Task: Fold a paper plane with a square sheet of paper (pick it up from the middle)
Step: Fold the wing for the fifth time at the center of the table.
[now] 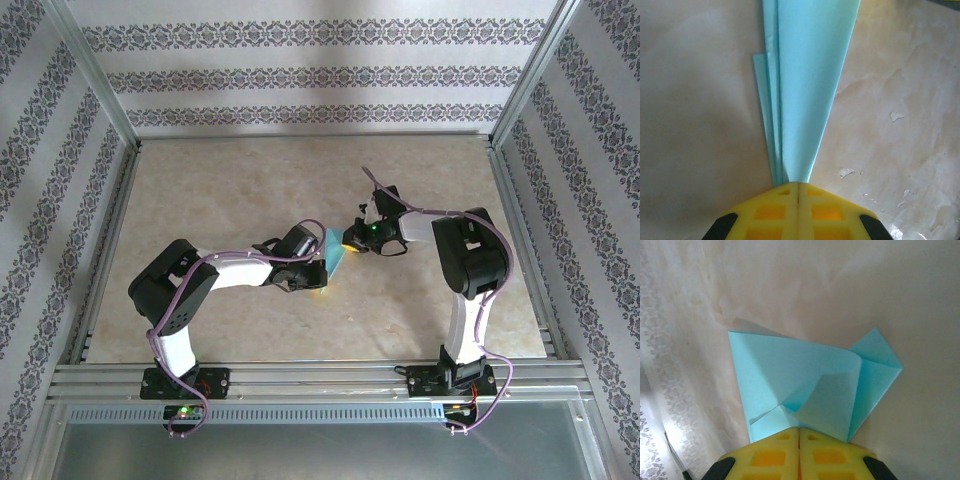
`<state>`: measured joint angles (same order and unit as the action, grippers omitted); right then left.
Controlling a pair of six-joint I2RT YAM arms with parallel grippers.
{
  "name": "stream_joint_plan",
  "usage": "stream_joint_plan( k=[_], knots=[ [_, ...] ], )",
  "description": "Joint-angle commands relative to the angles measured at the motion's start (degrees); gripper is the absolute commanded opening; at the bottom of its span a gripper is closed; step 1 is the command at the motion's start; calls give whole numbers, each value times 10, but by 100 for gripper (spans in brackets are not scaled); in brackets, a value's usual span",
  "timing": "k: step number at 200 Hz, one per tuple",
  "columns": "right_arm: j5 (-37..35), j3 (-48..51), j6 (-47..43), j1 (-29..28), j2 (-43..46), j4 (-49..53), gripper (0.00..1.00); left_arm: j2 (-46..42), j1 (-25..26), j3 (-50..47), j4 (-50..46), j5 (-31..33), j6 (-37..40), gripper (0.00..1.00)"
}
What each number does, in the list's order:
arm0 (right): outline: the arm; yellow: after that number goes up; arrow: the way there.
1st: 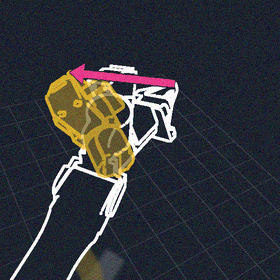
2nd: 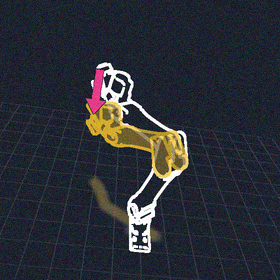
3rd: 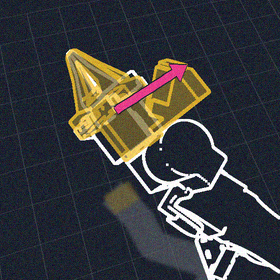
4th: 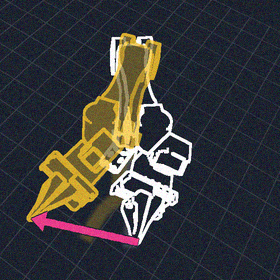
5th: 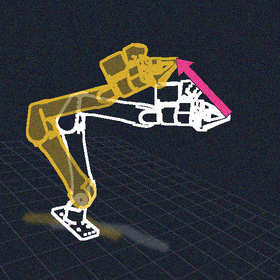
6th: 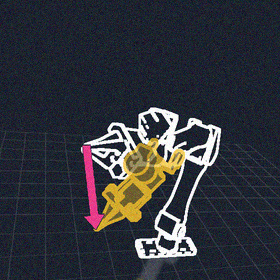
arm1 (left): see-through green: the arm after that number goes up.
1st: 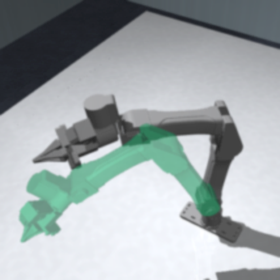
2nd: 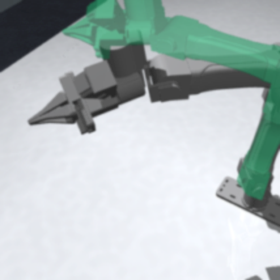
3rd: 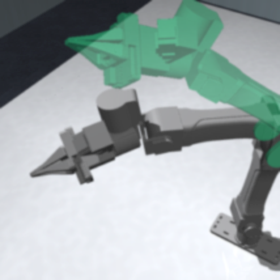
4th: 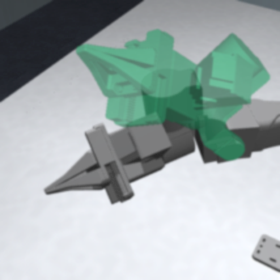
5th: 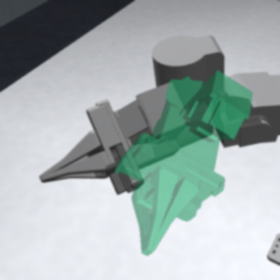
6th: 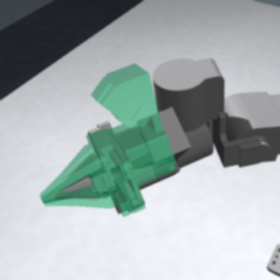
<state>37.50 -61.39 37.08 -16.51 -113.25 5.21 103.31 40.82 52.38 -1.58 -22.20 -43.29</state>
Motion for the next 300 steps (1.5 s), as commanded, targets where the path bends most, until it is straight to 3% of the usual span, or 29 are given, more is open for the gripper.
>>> stream_joint_plan(
  k=[1,86,144,194,234,254,300],
  knots=[
    [-100,-22,-11,43,-31,-11,8,22,0,-18,-109,-5,16,0],
    [-95,-57,-17,60,-44,-3,9,19,1,0,-134,-3,33,0],
    [-138,-103,-40,72,-24,45,10,20,1,14,-145,-6,41,0],
    [-146,-72,-40,69,59,53,13,-7,-2,59,-144,-22,44,0],
    [-207,3,-39,41,168,87,28,-86,-33,63,-116,-6,20,21],
    [-248,30,-29,17,208,116,36,-131,-64,41,-122,33,8,38],
    [-378,33,16,-102,225,204,55,-206,-133,-7,-170,143,33,70]
  ],
)
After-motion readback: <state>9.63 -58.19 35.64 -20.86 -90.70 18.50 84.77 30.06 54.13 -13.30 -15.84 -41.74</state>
